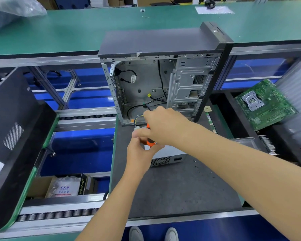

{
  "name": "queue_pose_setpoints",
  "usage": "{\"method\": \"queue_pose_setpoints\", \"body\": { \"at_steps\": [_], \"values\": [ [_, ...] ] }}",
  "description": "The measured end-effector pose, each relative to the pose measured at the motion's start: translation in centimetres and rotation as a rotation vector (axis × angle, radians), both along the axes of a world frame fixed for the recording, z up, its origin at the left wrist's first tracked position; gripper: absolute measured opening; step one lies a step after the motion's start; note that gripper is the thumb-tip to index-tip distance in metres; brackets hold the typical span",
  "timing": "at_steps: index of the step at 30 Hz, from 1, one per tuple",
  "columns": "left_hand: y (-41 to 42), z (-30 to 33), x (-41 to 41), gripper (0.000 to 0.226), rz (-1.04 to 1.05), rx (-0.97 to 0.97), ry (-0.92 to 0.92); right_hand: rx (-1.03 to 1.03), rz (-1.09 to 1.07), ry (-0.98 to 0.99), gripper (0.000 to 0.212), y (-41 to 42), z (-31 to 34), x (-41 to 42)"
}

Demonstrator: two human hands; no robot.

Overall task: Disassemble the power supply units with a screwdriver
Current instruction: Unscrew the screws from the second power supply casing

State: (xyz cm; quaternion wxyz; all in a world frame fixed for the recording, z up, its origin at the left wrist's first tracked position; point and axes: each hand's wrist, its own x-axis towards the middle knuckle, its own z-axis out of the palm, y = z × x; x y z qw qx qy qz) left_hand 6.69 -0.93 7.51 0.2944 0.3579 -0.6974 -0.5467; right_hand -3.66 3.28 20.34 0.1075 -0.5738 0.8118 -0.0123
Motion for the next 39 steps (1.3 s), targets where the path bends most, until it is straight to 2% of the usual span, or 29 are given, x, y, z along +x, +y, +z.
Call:
{"method": "queue_pose_setpoints", "body": {
  "at_steps": [2,4,7,10,13,15,17,20,24,26,28,29,31,34,36,38,39],
  "values": [
    [-0.2,-0.3,0.5,0.038,-0.009,0.001,0.005,-0.010,0.057,0.020,0.040,-0.1,-0.1,0.0],
    [-0.4,-0.4,1.1,0.031,-0.066,0.023,0.003,-0.015,0.139,-0.065,0.027,0.0,-0.3,-0.4],
    [-0.6,-0.2,1.5,0.011,-0.145,0.036,0.027,-0.020,0.186,-0.192,0.031,0.1,0.0,-0.9],
    [-0.9,-0.1,1.4,0.014,-0.067,0.050,0.031,-0.071,0.157,-0.295,0.033,0.2,-0.2,-0.8],
    [-0.9,0.0,0.8,0.027,-0.017,0.045,0.011,-0.069,0.060,-0.100,0.057,0.1,-0.4,-0.3],
    [-0.7,0.2,0.6,0.030,-0.017,0.066,0.034,-0.061,0.016,0.027,0.060,-0.2,-0.2,0.0],
    [-0.7,0.3,0.8,0.026,-0.056,0.066,0.055,-0.029,0.039,0.009,0.047,-0.4,0.0,-0.1],
    [-0.8,0.1,1.6,0.017,-0.184,0.045,0.005,0.030,0.150,-0.145,0.016,-0.3,0.2,-1.0],
    [-0.8,0.3,1.7,0.006,-0.167,0.015,-0.025,0.126,0.177,-0.295,0.020,0.3,0.7,-1.5],
    [-0.7,0.3,1.2,0.018,-0.107,0.017,-0.003,0.099,0.107,-0.218,0.037,0.3,0.6,-1.1],
    [-0.4,0.2,0.5,0.029,-0.031,0.050,0.047,0.063,0.021,-0.050,0.056,0.0,0.6,-0.2],
    [-0.3,0.1,0.2,0.032,-0.012,0.065,0.063,0.044,0.002,0.014,0.055,-0.2,0.6,0.1],
    [-0.2,-0.1,0.1,0.037,-0.012,0.063,0.064,0.040,0.007,0.046,0.040,-0.4,0.5,0.2],
    [-0.8,-0.2,1.2,0.037,-0.078,0.053,0.039,0.087,0.092,-0.116,0.016,-0.2,0.6,-0.5],
    [-1.1,-0.3,1.7,0.034,-0.145,0.027,0.030,0.134,0.144,-0.240,0.019,0.1,0.9,-1.0],
    [-1.2,-0.1,1.7,0.019,-0.161,0.016,0.022,0.144,0.180,-0.284,0.019,0.2,1.1,-1.2],
    [-1.2,0.0,1.7,0.019,-0.145,0.012,0.015,0.127,0.180,-0.286,0.017,0.2,1.1,-1.1]
  ]
}}
